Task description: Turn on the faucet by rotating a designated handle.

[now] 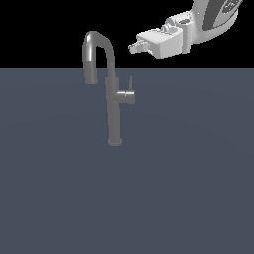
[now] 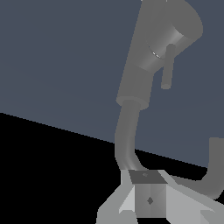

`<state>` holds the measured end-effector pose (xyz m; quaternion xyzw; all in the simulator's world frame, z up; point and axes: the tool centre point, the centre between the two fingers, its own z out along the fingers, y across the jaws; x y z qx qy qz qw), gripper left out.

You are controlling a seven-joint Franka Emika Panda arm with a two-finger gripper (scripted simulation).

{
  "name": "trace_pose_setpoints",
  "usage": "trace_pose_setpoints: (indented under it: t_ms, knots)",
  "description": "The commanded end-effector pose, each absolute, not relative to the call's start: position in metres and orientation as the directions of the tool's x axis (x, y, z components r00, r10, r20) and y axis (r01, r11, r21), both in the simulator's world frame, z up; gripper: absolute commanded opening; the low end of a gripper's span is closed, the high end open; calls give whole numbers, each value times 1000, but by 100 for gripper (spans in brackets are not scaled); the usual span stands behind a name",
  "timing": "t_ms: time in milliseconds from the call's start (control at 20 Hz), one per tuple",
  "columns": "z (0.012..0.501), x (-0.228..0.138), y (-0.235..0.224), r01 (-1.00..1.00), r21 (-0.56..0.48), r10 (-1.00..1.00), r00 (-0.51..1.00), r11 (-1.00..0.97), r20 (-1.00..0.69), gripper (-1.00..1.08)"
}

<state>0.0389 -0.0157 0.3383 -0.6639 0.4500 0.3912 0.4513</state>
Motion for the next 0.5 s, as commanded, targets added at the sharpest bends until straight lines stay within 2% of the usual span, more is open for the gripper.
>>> trace_pose_setpoints:
  t_ms: [0,450]
  knots:
    - [322,48,-18,-971,-207,-205,228,-120,-952,-100]
    - [271,66,-20,-996,-70,-72,66,60,-995,-100]
